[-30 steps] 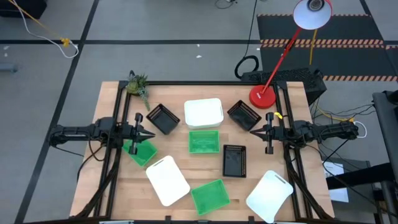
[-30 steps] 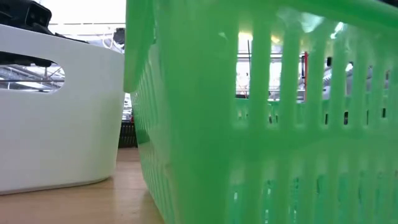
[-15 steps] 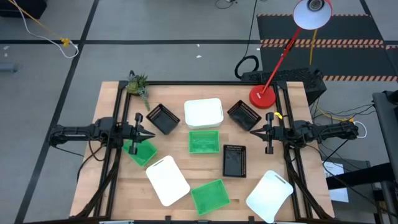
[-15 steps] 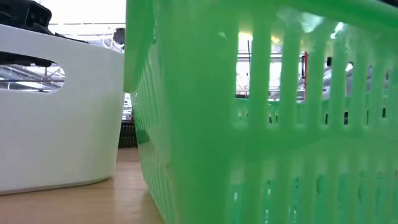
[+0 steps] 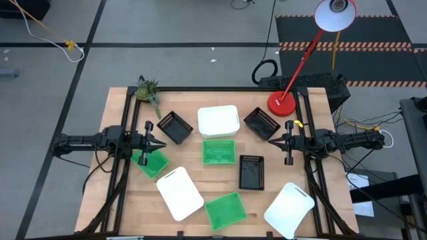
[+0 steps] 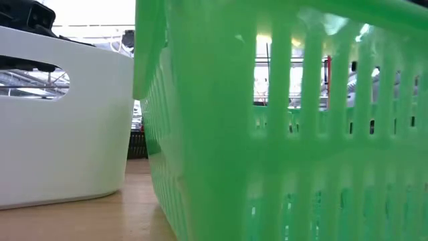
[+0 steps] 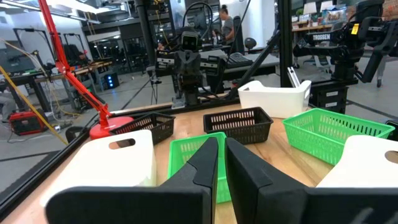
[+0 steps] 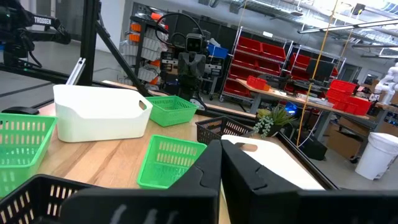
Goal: Stack baskets by color
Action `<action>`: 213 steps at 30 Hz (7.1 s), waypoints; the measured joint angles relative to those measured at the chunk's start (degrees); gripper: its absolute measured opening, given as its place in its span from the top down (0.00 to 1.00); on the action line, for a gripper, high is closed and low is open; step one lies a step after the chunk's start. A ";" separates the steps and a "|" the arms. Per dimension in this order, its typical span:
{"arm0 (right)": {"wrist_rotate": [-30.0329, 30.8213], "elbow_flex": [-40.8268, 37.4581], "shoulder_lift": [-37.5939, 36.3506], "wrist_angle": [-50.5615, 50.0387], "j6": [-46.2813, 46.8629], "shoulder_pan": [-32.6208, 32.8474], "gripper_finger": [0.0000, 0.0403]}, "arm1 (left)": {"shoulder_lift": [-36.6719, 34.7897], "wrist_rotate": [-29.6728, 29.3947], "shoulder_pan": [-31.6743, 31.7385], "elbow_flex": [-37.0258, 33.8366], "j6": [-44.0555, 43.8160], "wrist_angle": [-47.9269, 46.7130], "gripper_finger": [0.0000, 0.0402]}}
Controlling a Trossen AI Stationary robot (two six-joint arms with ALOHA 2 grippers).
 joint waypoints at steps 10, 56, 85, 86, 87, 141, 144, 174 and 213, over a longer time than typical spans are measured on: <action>-0.01 -0.01 -0.01 0.00 0.00 -0.01 1.00 | -0.02 0.00 0.00 0.02 0.00 -0.02 0.92; 0.00 -0.01 0.00 0.37 -0.26 -0.01 1.00 | 0.88 -0.09 0.00 2.22 -8.48 3.44 0.99; 0.78 0.45 0.00 2.41 8.49 0.00 1.00 | 38.68 -3.58 -0.07 59.67 1.51 -27.42 0.95; 2.12 1.06 0.03 2.38 9.82 -0.01 1.00 | 39.52 -3.58 -0.07 60.00 2.16 -27.43 0.95; 3.39 1.89 0.21 2.03 11.13 -0.01 1.00 | 40.29 -3.58 -0.07 60.25 2.60 -27.39 0.95; 5.97 49.40 50.42 -26.48 21.39 0.02 1.00 | 60.94 -18.01 -19.53 60.72 -22.91 -71.75 0.62; 5.93 47.05 50.40 -24.69 22.79 0.02 1.00 | 62.55 -16.83 -20.70 60.72 -23.50 -74.74 0.61; 5.77 45.20 50.36 -20.70 19.94 0.04 1.00 | 69.13 -12.99 -42.81 45.89 -40.02 -68.97 0.45; 5.75 45.20 50.36 -17.53 17.81 2.58 1.00 | 73.07 -24.20 -33.92 57.01 -33.30 -82.86 0.96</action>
